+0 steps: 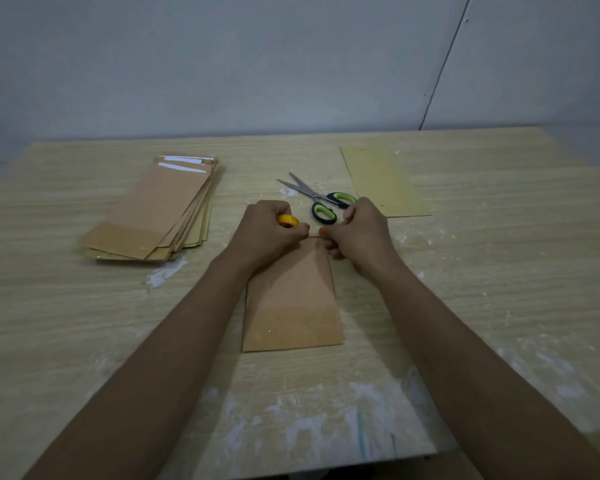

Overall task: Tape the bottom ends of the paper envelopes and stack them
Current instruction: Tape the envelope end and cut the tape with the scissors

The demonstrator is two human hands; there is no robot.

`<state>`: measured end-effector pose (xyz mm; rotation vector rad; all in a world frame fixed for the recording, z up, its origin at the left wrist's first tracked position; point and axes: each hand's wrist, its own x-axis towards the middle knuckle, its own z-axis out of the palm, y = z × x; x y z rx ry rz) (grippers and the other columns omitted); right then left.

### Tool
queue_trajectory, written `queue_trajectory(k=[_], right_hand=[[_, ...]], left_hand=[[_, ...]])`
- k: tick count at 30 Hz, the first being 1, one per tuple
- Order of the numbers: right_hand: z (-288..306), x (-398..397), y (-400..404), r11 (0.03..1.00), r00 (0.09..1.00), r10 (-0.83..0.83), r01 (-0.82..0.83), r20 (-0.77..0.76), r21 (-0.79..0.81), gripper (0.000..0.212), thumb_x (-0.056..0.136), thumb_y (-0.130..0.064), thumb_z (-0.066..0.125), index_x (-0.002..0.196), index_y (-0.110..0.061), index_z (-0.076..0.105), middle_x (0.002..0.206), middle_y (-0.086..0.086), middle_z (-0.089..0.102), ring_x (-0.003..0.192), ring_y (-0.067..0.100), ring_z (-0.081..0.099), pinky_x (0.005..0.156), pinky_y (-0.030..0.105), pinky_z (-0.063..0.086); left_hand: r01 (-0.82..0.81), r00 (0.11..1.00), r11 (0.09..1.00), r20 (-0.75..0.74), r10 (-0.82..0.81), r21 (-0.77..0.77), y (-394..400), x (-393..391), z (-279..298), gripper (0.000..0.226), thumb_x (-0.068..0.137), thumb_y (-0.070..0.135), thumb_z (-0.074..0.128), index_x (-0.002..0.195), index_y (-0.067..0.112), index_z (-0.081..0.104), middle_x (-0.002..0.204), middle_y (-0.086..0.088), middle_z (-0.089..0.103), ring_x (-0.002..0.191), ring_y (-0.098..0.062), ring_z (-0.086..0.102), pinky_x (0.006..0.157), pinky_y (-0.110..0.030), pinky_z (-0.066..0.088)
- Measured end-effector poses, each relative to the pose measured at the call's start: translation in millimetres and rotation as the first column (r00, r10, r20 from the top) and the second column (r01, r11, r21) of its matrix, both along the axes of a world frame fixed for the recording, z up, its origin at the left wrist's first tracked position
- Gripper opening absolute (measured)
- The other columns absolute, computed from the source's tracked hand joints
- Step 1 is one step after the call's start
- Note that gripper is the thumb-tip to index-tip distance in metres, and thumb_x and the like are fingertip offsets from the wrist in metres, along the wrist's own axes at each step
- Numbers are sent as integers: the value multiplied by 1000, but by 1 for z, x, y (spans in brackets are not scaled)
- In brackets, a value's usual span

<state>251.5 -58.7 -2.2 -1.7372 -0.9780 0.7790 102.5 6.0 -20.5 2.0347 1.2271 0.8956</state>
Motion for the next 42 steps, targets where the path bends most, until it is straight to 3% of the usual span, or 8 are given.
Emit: queue_trajectory(k=[5, 11, 21, 27, 30, 34, 38, 42], right_hand=[[-2, 0, 0, 999, 987, 13, -18, 159, 30, 38, 80, 0, 70, 84, -18, 37, 93, 20, 58, 63, 32, 61, 47, 41, 56], [-5, -3, 2, 996, 945, 15, -45, 327, 83, 30, 74, -1, 64, 87, -15, 41, 82, 12, 56, 72, 35, 56, 59, 56, 52], [-2, -6, -4, 992, 889, 67, -110, 454, 69, 21, 81, -1, 55, 97, -8, 43, 86, 11, 51, 73, 29, 47, 52, 34, 30], [-2, -8, 0, 998, 829, 54, -69, 556, 6, 38, 84, -9, 67, 106, -10, 37, 102, 11, 47, 84, 29, 48, 64, 33, 33], [-5, 5, 3, 998, 883, -43, 55, 468, -12, 45, 82, -17, 76, 109, -8, 41, 105, 10, 49, 87, 26, 54, 66, 35, 44], [-9, 14, -3, 988, 962, -148, 135, 229, 73, 20, 86, -3, 61, 95, -10, 45, 94, 12, 56, 70, 29, 62, 45, 31, 54], [-13, -4, -27, 982, 911, -68, -10, 406, 187, 24, 87, -4, 58, 109, -10, 62, 108, 7, 64, 95, 21, 61, 83, 34, 52], [-17, -25, -43, 946, 774, 258, -325, 579, 13, 47, 97, -13, 46, 144, -7, 46, 144, 10, 51, 132, 23, 45, 110, 38, 36]], left_hand=[[-26, 999, 998, -39, 28, 52, -1, 3, -1, 38, 79, 25, 77, 66, -2, 55, 64, -21, 56, 57, -15, 44, 53, -30, 31], [-18, 999, 998, -50, 21, 56, -2, 5, 0, 37, 78, 22, 78, 63, 1, 52, 60, -16, 51, 56, -14, 41, 51, -26, 28], [-32, 995, 997, -94, 38, 63, -2, 8, 1, 36, 76, 21, 77, 61, 8, 47, 56, -9, 45, 54, -16, 38, 53, -31, 27], [-25, 996, 998, -81, 30, 65, -3, 8, 0, 33, 75, 19, 76, 62, 7, 49, 60, -16, 52, 57, -18, 42, 53, -31, 30], [-25, 996, 998, -87, 30, 56, -3, 7, -1, 33, 77, 21, 76, 64, 7, 50, 60, -9, 50, 57, -15, 42, 50, -21, 29], [-30, 996, 998, -84, 34, 53, -2, 7, -3, 35, 78, 23, 76, 63, 11, 47, 59, -4, 48, 56, -9, 41, 50, -18, 29], [-26, 996, 997, -83, 32, 66, -2, 7, -3, 34, 78, 23, 76, 63, 12, 47, 60, -3, 48, 57, -8, 42, 52, -22, 30], [-4, 997, 996, -82, 11, 84, -1, 5, -2, 33, 78, 20, 75, 63, 11, 48, 59, -5, 48, 56, -11, 40, 50, -23, 27]])
